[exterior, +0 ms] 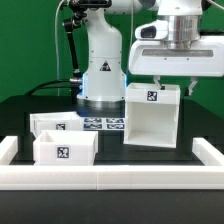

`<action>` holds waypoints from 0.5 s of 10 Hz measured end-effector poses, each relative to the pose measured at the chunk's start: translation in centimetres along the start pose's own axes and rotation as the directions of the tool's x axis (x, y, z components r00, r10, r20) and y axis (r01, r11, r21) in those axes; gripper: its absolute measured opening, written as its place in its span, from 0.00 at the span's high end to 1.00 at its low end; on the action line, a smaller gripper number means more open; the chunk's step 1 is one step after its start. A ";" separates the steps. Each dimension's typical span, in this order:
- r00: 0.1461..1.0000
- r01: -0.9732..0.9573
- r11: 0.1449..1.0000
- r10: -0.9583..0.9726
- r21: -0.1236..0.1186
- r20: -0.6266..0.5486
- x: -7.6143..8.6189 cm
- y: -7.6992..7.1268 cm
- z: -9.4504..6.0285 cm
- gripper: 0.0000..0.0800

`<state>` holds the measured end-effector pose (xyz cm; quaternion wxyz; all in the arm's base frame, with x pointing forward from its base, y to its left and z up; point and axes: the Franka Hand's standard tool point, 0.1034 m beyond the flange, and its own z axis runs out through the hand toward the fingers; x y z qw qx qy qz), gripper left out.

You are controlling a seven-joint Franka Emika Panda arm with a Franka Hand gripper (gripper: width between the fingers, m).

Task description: Assemble drawer

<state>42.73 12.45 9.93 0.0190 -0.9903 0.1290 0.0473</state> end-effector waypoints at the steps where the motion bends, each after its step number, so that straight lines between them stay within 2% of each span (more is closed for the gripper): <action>1: 1.000 0.000 1.000 0.000 0.000 0.000 0.0 0.0 0.0 0.75; 2: 1.000 0.000 1.000 0.000 0.000 0.000 0.0 0.0 0.0 0.75; 3: 1.000 0.000 1.000 0.000 0.000 0.000 0.0 0.0 0.0 0.93; 5: 1.000 0.000 1.000 0.000 0.000 0.000 0.0 0.0 0.0 0.95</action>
Offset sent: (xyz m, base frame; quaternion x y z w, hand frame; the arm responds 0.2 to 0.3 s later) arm 0.0000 0.0000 0.0000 0.0000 0.0000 0.0000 1.0000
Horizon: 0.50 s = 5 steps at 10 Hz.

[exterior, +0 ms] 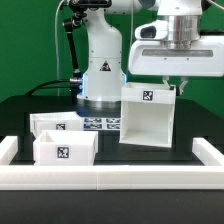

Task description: Assemble drawer

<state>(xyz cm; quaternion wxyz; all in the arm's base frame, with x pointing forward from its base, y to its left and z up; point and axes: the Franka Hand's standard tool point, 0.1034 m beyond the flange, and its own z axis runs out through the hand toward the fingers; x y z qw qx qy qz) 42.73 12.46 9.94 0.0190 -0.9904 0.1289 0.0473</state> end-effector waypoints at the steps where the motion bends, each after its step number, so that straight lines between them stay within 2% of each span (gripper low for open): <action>1: 1.000 0.000 1.000 0.000 0.000 0.000 0.0 0.0 0.0 0.95; 5: 1.000 0.012 1.000 -0.012 0.000 0.000 0.2 0.1 0.0 0.95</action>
Offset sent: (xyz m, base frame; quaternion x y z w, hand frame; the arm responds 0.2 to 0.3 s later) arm 0.0000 0.0000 0.0000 0.0000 0.0000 0.0000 1.0000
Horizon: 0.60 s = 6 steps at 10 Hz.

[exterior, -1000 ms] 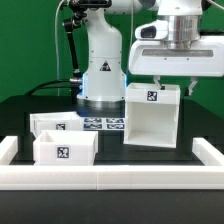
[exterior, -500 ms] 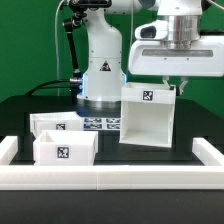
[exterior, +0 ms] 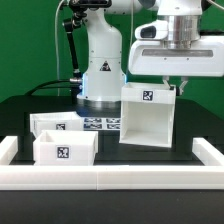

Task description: Assemble drawer

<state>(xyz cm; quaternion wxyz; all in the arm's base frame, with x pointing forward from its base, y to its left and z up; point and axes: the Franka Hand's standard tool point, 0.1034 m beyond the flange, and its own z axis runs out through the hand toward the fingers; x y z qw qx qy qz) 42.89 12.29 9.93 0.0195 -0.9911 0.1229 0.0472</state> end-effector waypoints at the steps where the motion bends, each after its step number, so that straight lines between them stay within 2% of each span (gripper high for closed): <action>1: 1.000 0.018 1.000 -0.018 0.005 -0.005 1.1 0.4 -0.1 0.95; 6: 0.998 0.012 0.999 -0.010 0.036 -0.054 7.2 -0.2 -0.8 0.95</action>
Offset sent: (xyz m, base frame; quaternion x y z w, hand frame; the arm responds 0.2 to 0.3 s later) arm 0.0409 -0.0136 -0.0123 0.0018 0.0074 -0.0129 0.9999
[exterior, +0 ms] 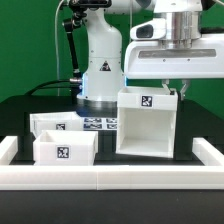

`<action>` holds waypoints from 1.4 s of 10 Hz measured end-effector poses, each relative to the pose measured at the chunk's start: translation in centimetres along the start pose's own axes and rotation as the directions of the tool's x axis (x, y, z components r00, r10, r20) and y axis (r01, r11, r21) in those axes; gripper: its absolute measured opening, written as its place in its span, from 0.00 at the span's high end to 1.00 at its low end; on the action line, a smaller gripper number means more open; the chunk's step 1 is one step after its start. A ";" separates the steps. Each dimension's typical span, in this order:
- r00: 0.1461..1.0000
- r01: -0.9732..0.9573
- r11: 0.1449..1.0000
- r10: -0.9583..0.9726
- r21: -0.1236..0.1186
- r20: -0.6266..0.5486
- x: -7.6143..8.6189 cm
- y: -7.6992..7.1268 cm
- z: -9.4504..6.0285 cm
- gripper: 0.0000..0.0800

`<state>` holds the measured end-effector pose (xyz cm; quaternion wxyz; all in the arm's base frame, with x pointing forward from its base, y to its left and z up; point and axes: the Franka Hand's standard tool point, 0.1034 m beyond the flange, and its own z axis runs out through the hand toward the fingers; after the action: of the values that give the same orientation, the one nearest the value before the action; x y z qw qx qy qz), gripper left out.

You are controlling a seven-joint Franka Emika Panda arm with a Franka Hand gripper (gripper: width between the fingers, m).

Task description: Assemble drawer

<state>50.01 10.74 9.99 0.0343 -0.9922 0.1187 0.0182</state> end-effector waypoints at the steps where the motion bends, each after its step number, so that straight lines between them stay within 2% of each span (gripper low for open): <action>1: 1.000 -0.009 1.000 0.009 0.005 -0.011 1.3 0.0 0.0 0.95; 5: 0.998 -0.027 0.999 0.029 0.024 -0.052 5.7 -0.8 -0.3 0.95; 8: 0.996 -0.037 0.999 0.040 0.036 -0.078 7.5 -1.3 -0.3 0.95; 11: 0.995 -0.049 0.998 0.052 0.039 -0.080 7.7 -1.4 -0.4 0.95; 14: 0.980 -0.180 0.982 0.184 0.056 -0.076 7.7 -1.7 -0.5 0.95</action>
Offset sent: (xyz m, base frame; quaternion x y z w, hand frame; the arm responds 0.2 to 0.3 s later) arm 0.0469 -0.0100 -0.0133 -0.0123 0.0160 0.0243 0.9995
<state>57.91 10.50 10.29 0.0518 -0.9759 0.2108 -0.0217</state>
